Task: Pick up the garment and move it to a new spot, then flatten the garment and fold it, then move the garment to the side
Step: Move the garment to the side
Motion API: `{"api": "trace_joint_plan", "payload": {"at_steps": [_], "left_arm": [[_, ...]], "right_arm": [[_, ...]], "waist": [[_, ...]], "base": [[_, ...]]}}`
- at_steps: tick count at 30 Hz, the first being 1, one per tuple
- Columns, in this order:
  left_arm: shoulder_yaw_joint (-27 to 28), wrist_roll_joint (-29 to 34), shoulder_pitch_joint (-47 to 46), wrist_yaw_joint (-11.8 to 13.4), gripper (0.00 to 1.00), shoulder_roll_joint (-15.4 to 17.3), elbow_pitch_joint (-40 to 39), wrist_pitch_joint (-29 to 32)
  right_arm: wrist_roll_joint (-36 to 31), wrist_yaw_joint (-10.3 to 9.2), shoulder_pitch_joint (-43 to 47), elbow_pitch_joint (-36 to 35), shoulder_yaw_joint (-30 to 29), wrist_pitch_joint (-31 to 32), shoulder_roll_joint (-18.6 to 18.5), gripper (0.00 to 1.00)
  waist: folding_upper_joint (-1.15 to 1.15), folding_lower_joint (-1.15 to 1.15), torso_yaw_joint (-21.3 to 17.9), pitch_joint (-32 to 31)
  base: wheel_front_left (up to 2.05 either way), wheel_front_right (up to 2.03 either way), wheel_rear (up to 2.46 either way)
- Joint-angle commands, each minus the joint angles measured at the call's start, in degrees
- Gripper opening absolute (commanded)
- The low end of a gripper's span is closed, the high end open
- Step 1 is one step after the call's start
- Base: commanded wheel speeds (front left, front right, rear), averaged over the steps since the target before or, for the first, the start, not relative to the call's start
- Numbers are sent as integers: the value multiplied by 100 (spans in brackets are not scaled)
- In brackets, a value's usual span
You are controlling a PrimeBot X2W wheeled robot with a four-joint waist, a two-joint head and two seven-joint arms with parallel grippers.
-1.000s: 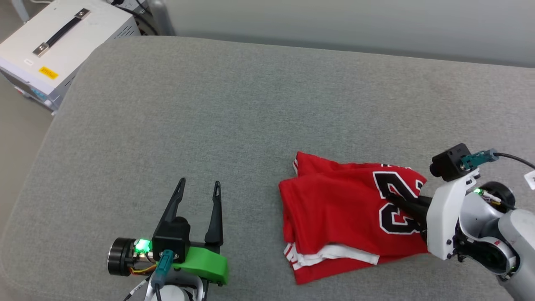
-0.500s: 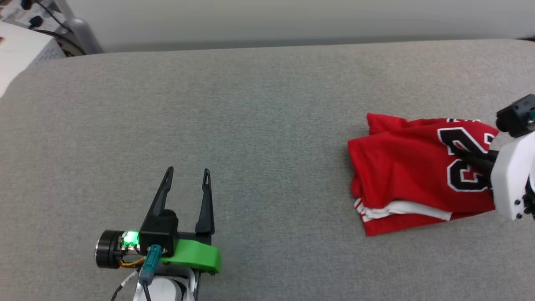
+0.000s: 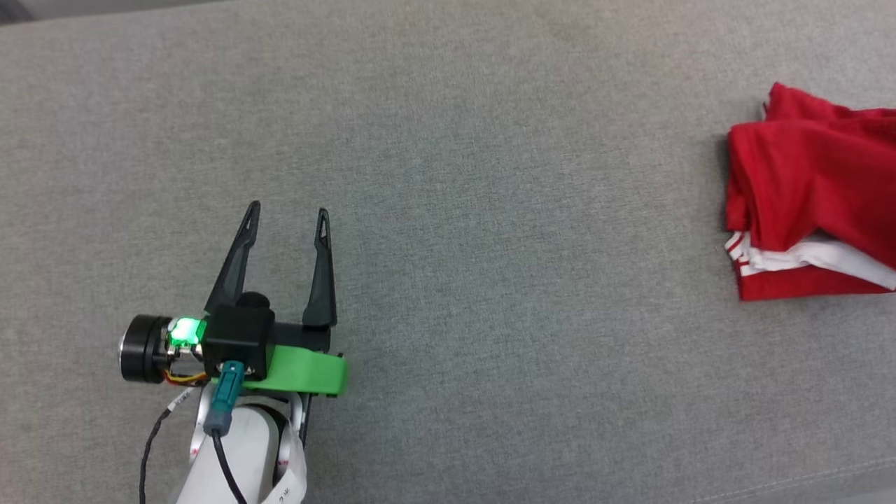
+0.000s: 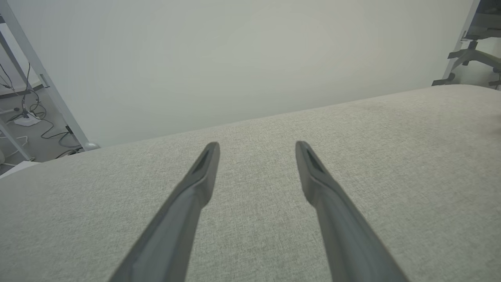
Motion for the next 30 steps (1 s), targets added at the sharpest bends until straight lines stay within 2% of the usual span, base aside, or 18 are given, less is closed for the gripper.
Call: {"api": "trace_joint_plan", "payload": {"at_steps": [1,8,15,20,21,22,28,30], "left_arm": [[-20,54,-159,-41,100,58,-35,-33],[-70,90,-444,-24,100,137,-179,-33],[-108,92,-587,22,100,190,-308,-33],[-167,83,-632,57,100,189,-335,-33],[-177,75,-631,70,100,183,-326,-33],[-182,64,-619,85,100,178,-313,-33],[-204,-22,-461,133,100,151,-200,-33],[-223,-61,-327,154,100,126,-152,-33]], "right_arm": [[-167,-4,-163,145,-33,-40,-78,0],[-631,-4,-600,1129,-375,-125,-134,0],[-1179,-4,-1114,1989,-746,-315,-17,0],[-1440,-4,-1385,2458,-978,-535,226,0],[-1497,-4,-1409,2562,-1010,-559,289,43],[-1573,-4,-1438,2651,-1052,-632,339,100],[-2100,-4,-1521,2978,-1276,-1328,488,100],[-2398,-4,-1518,3045,-1421,-1859,556,100]], "waist": [[35,0,-182,537],[35,0,-25,998],[35,0,109,1308],[35,0,192,1341],[35,0,208,1310],[35,0,218,1263],[35,0,293,800],[35,0,339,509]], "base": [[0,0,0],[0,0,0],[0,0,0],[0,0,0],[0,0,0],[0,0,0],[0,0,0],[0,0,0]]}}
